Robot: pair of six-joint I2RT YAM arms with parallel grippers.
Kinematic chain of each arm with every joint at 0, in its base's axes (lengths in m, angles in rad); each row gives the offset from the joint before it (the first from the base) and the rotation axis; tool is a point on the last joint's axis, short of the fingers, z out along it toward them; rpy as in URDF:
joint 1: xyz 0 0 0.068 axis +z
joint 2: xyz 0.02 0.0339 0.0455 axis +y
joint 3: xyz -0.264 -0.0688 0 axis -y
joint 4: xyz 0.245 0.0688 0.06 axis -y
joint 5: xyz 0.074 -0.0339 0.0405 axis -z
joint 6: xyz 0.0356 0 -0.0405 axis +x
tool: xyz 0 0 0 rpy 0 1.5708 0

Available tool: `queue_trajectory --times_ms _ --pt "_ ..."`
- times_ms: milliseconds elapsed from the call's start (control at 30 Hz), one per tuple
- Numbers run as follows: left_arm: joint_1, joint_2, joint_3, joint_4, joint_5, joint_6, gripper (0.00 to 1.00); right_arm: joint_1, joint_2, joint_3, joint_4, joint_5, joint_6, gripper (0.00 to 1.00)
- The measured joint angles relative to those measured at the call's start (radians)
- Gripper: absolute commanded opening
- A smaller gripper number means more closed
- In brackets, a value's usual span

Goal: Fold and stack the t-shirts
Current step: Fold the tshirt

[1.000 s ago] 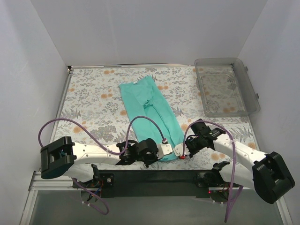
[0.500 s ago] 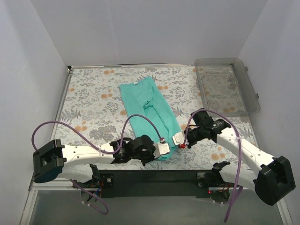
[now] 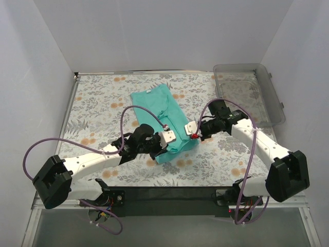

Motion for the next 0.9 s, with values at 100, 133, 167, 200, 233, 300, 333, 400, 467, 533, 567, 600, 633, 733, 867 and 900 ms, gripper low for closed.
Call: queue_trajectory --times_ms 100,133,167,200,233,300,333,400,467,533,567,600,633,733,867,900 --pt "0.064 0.037 0.028 0.013 0.033 0.023 0.0 -0.005 0.077 0.074 0.001 -0.003 0.006 0.01" --pt "0.086 0.05 0.035 0.02 0.045 0.03 0.0 -0.006 0.103 0.095 0.002 -0.006 0.01 0.01" --pt "0.106 0.064 0.044 0.024 0.052 0.037 0.0 -0.006 0.129 0.116 0.001 -0.009 0.014 0.01" --pt "0.126 0.08 0.052 0.029 0.059 0.044 0.0 -0.006 0.152 0.135 0.001 -0.012 0.018 0.01" --pt "0.147 0.093 0.061 0.031 0.064 0.051 0.0 -0.007 0.182 0.16 0.0 -0.018 0.02 0.01" --pt "0.188 0.118 0.08 0.034 0.072 0.065 0.0 -0.012 0.229 0.202 0.001 -0.026 0.024 0.01" --pt "0.206 0.13 0.088 0.039 0.075 0.074 0.0 -0.013 0.25 0.222 0.001 -0.029 0.024 0.01" --pt "0.24 0.151 0.102 0.047 0.079 0.087 0.0 -0.016 0.286 0.258 0.001 -0.034 0.027 0.01" --pt "0.27 0.168 0.115 0.051 0.08 0.1 0.0 -0.021 0.322 0.295 0.001 -0.042 0.028 0.01" --pt "0.296 0.181 0.126 0.054 0.081 0.111 0.0 -0.026 0.357 0.331 0.001 -0.05 0.031 0.01" --pt "0.307 0.188 0.13 0.057 0.081 0.116 0.0 -0.027 0.375 0.349 0.001 -0.055 0.033 0.01" --pt "0.317 0.195 0.134 0.061 0.081 0.119 0.0 -0.029 0.39 0.364 0.0 -0.059 0.035 0.01" --pt "0.327 0.201 0.137 0.064 0.081 0.122 0.0 -0.031 0.407 0.381 0.0 -0.064 0.04 0.01" --pt "0.351 0.228 0.139 0.083 0.08 0.127 0.0 -0.032 0.452 0.423 0.0 -0.073 0.048 0.01" --pt "0.373 0.259 0.148 0.092 0.077 0.129 0.0 -0.033 0.508 0.478 0.0 -0.087 0.064 0.01" --pt "0.377 0.262 0.149 0.095 0.076 0.129 0.0 -0.033 0.521 0.491 0.0 -0.091 0.069 0.01"
